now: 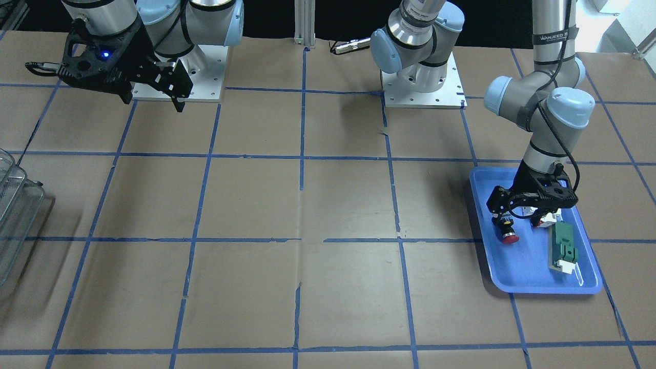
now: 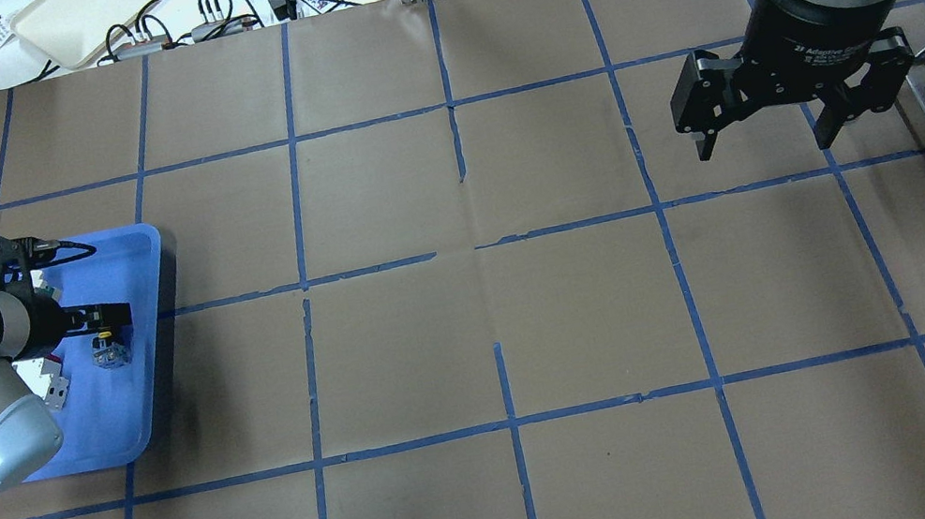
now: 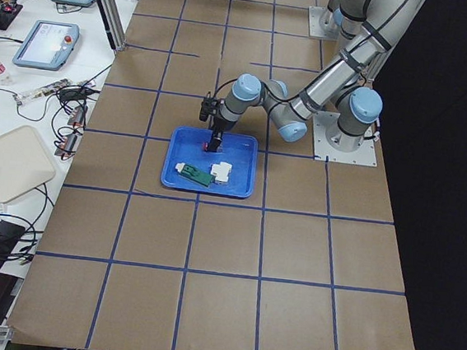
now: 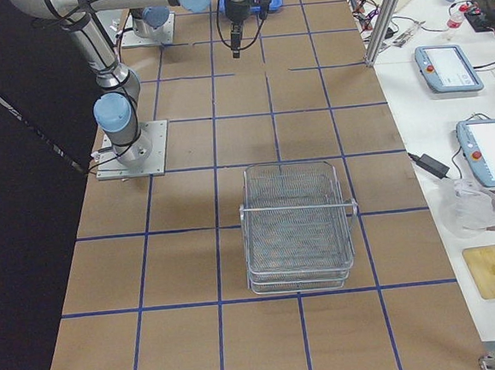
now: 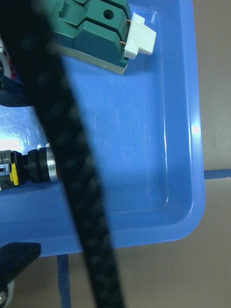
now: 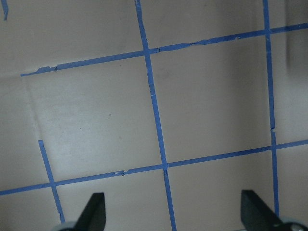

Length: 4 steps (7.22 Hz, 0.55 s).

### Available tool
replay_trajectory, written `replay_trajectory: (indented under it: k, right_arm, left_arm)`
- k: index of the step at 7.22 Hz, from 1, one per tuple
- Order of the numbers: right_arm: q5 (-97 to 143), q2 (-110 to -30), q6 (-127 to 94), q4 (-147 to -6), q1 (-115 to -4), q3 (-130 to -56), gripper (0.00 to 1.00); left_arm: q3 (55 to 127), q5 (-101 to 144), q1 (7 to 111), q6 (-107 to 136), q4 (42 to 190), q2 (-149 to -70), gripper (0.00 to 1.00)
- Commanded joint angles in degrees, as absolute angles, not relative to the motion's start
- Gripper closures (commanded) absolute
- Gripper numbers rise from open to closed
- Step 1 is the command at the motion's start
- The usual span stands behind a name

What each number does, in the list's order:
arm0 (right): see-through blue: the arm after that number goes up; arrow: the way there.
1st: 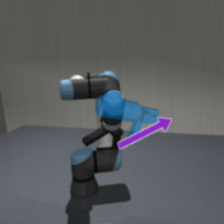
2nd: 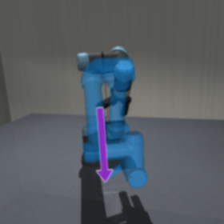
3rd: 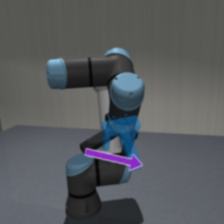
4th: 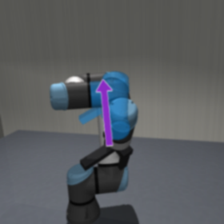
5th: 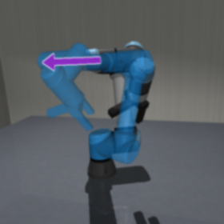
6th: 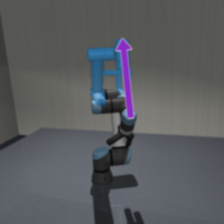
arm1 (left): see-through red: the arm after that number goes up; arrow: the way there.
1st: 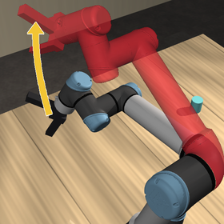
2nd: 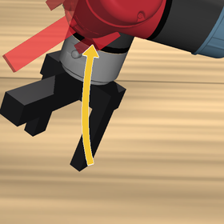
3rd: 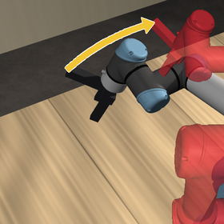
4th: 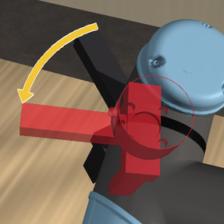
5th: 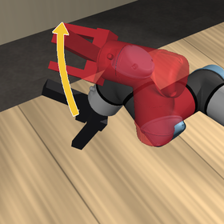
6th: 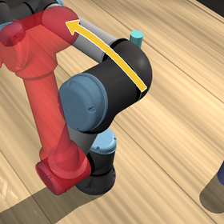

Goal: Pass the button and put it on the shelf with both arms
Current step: 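Close the left gripper on the red button's base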

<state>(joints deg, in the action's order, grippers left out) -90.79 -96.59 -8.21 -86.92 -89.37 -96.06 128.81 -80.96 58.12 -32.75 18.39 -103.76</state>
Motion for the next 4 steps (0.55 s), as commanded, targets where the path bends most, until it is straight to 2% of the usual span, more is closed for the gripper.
replay_trajectory:
  k: [1,4]
  right_arm:
    - [-90.7,-96.4,-8.0,-87.5,-89.3,-96.1,0.00]
    - [-90.8,-96.6,-8.0,-87.3,-89.3,-96.1,0.00]
  left_arm:
    - [129.5,-80.9,55.8,-32.9,18.2,-104.4,0.03]
    - [132.5,-80.9,55.6,-32.9,17.8,-105.4,0.10]
